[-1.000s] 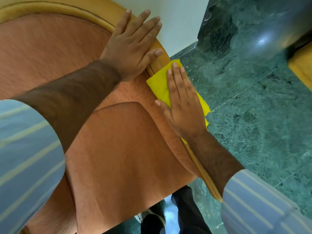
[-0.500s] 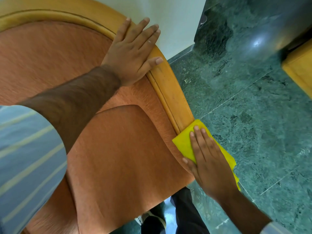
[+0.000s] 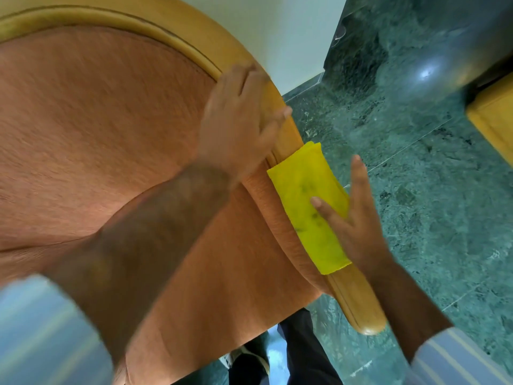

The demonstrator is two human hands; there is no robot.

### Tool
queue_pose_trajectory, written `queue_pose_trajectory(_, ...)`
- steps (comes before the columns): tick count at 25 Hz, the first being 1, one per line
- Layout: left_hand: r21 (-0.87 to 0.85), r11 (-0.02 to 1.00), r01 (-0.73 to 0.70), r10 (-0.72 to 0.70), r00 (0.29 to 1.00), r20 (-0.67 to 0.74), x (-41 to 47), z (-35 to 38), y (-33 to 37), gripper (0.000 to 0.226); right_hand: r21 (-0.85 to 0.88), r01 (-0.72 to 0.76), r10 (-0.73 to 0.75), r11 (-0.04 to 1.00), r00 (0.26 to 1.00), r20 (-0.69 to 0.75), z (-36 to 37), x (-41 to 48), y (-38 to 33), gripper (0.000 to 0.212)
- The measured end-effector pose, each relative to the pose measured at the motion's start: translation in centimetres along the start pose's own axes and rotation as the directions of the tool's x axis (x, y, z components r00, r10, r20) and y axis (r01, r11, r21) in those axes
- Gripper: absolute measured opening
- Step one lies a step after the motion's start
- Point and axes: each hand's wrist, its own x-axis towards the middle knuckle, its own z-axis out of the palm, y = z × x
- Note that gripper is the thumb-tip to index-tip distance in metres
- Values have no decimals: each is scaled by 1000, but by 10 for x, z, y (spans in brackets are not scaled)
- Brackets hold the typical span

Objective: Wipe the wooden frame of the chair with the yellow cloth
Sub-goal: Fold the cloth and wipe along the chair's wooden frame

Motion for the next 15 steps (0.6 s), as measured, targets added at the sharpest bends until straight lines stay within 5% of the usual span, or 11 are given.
queue_pose_trajectory(2, -232, 915, 330, -338, 941, 6, -42, 12, 32, 48, 102, -342, 319, 934, 929, 186, -30, -1, 8, 122)
queue_pose_trajectory(5, -358, 663, 658, -609, 752, 253, -73, 31, 59, 55, 47, -459, 404, 887, 822, 400, -51, -2, 26, 97)
queue_pose_trajectory(9, -459, 570, 681, -676, 707, 210, -77, 39, 63, 48, 5, -413, 387, 911, 857, 340, -63, 3, 10, 74)
queue_pose_trajectory(12, -558, 533, 636, -649, 730, 213, -87, 26, 46, 26, 167, -378, 314, 911, 896, 312, -71, 3, -16, 65)
queue_pose_trajectory(15, -775, 223, 592, -706, 646, 290, -117, -2, 16, 12, 385, -299, 185, 873, 934, 307, -62, 3, -61, 64)
